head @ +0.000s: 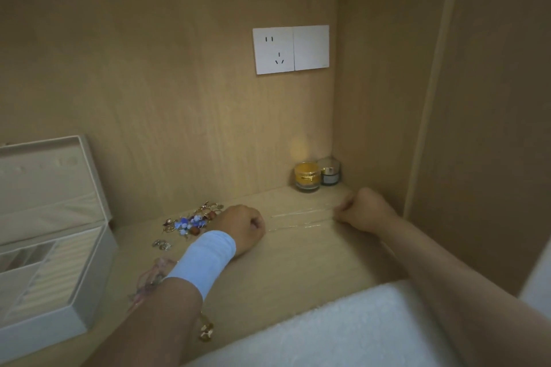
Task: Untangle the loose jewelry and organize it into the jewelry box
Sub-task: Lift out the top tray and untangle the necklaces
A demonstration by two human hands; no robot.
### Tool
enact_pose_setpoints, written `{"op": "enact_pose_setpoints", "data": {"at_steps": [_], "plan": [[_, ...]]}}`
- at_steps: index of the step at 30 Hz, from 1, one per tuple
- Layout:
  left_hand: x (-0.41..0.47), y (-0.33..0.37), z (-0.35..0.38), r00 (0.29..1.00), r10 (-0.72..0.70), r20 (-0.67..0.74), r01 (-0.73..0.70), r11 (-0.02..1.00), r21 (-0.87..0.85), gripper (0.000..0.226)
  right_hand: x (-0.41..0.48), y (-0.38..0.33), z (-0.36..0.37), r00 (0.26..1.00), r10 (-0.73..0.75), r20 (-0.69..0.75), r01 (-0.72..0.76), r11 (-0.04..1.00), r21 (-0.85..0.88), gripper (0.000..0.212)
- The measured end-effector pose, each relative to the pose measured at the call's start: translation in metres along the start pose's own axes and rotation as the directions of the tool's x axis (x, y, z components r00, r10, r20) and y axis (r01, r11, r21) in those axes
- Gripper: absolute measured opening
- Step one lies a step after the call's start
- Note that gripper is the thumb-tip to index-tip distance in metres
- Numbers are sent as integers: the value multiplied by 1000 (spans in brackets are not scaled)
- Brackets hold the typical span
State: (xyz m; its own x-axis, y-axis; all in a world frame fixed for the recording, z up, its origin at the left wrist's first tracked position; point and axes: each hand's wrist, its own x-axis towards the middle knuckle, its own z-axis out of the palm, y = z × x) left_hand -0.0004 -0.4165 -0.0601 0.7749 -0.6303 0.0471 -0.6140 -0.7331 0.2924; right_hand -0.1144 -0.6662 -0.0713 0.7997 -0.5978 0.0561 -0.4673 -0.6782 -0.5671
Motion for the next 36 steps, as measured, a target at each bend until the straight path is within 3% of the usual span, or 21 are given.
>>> {"op": "enact_pose_setpoints", "data": {"at_steps": [3, 6, 8, 10, 12, 18, 23, 31, 36], "plan": [[5, -7, 0, 1000, 30, -10, -30, 1000, 10, 17, 4, 0, -6, 998, -56, 10, 57, 997, -61, 10], [6, -6, 3, 996, 88, -32, -87, 996, 6, 42, 3, 0, -7, 981, -195, 4, 193, 969, -155, 28], [5, 0, 7, 991, 97, 92, -99, 995, 19, 52, 3, -2, 0, 945, -284, 159, 319, 908, -273, 37], [5, 3, 12, 970, 71, 234, -87, 995, 58, 59, 0, -4, 6, 913, -243, 328, 343, 892, -295, 46], [7, 2, 11, 957, 55, 283, -84, 992, 92, 61, -1, -6, 9, 899, -203, 388, 335, 889, -313, 55], [19, -9, 8, 961, 29, 274, -88, 974, 208, 63, 7, -16, 11, 893, -178, 414, 324, 892, -315, 71], [36, -17, 11, 966, -1, 259, -72, 960, 271, 64, 20, -26, 13, 888, -174, 425, 323, 895, -308, 69], [30, -26, 4, 982, 42, 183, -68, 988, 142, 59, 35, -14, 11, 929, -218, 298, 263, 957, -121, 57], [6, -21, -2, 989, 73, 131, -84, 993, 79, 61, 11, -12, -3, 921, -225, 317, 288, 943, -167, 55]]}}
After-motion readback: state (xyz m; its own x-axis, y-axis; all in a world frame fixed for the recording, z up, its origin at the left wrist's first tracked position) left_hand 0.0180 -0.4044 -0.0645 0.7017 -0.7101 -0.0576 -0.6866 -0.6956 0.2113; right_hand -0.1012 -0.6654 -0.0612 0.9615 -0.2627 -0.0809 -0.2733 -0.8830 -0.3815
